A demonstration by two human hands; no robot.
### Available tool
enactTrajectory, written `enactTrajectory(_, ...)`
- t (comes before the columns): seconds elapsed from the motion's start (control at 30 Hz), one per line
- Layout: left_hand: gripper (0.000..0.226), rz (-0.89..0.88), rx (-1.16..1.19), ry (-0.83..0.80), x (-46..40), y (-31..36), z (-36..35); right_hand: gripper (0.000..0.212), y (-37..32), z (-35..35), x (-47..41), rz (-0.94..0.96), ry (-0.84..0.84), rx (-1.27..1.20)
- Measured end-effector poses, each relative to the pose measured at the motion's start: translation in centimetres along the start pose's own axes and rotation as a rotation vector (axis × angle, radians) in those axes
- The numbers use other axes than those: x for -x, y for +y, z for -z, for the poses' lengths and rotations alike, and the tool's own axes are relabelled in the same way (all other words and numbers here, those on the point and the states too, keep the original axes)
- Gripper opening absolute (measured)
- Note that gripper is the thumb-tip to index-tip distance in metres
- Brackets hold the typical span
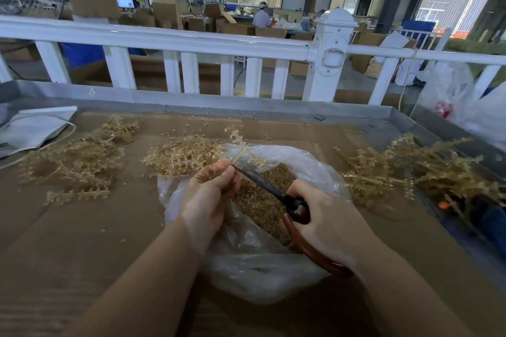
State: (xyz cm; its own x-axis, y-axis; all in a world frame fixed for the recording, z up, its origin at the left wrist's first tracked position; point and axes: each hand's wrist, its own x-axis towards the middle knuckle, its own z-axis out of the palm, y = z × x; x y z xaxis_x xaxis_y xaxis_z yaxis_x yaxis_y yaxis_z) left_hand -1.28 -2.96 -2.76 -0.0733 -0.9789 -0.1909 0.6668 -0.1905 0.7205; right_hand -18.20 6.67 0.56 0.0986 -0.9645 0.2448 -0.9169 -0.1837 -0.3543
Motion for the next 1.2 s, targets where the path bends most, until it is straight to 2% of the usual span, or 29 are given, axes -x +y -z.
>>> enactTrajectory(0.43, 0.016, -0.02, 0.012, 0.111, -0.09, -0.16, -0.45, 0.014, 0.36, 0.07, 0.02, 0.024, -0.002, 0.006)
enactTrajectory(1.2, 0.018, -0.048, -0.008, 0.109, 0.04, -0.29, -0.46, 0.019, 0.43, -0.01, 0.27, 0.009, -0.034, 0.033)
